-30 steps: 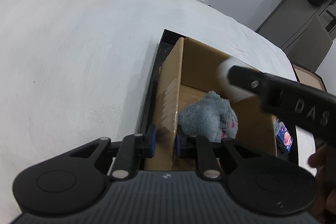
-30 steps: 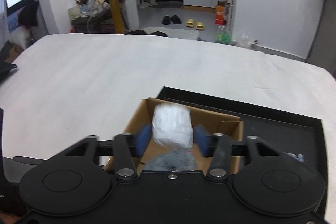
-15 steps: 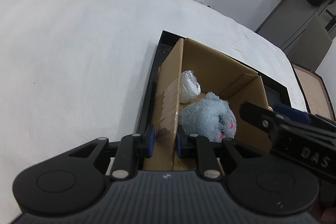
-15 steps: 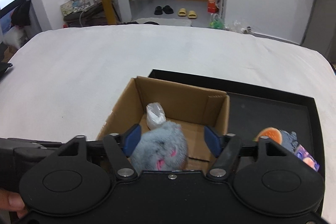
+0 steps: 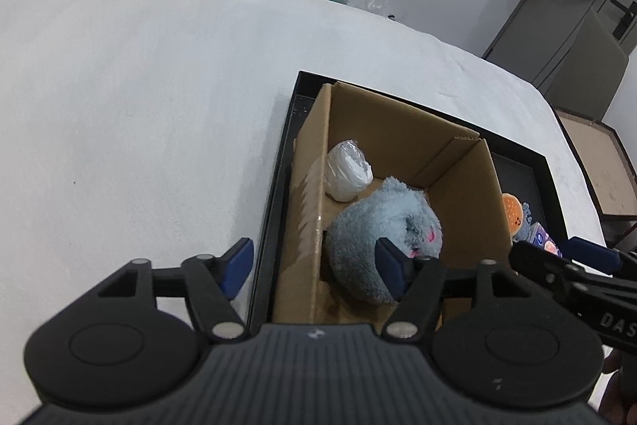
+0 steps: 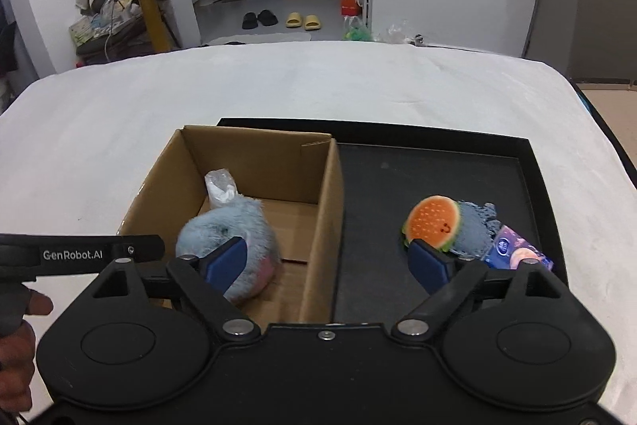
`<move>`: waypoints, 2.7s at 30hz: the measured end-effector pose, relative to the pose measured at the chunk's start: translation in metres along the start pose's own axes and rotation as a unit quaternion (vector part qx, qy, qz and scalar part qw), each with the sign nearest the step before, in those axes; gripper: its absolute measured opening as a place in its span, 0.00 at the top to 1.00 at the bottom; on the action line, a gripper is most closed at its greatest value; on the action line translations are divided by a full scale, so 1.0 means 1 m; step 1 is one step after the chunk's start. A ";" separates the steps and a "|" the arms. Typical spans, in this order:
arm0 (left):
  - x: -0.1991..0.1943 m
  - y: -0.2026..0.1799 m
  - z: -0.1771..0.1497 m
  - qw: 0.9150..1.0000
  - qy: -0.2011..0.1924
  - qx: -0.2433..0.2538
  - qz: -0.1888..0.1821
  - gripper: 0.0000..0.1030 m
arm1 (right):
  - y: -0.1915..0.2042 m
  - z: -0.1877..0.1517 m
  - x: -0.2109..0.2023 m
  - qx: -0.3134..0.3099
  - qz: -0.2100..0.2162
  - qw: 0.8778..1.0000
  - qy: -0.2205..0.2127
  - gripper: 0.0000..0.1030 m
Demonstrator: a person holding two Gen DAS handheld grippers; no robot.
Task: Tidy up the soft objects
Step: 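Grasp the black-and-white plush patch with the right gripper, then carry the black patch with the right gripper and release it into the box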
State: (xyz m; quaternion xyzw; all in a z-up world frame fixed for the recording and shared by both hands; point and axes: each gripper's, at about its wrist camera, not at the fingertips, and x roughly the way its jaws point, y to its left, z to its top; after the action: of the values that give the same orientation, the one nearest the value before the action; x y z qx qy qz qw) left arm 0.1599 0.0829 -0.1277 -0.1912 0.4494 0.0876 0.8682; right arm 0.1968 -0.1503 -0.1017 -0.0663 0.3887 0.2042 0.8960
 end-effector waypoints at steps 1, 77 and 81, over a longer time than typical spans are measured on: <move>0.000 -0.001 0.000 1.000 0.001 0.002 0.001 0.35 | -0.003 -0.002 -0.001 -0.001 0.002 1.000 -0.001 0.13; 0.019 -0.039 -0.008 0.996 0.037 0.069 0.043 0.17 | -0.122 -0.082 0.035 0.098 -0.115 0.983 0.103 0.60; 0.017 -0.033 -0.008 0.997 0.033 0.058 0.039 0.18 | -0.114 -0.070 0.028 0.094 -0.111 0.985 0.089 0.60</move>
State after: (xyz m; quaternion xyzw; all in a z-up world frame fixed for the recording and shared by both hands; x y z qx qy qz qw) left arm 0.1746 0.0495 -0.1375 -0.1254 0.4890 0.0884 0.8587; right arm 0.2148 -0.2649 -0.1748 -0.0424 0.4742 0.0592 0.8774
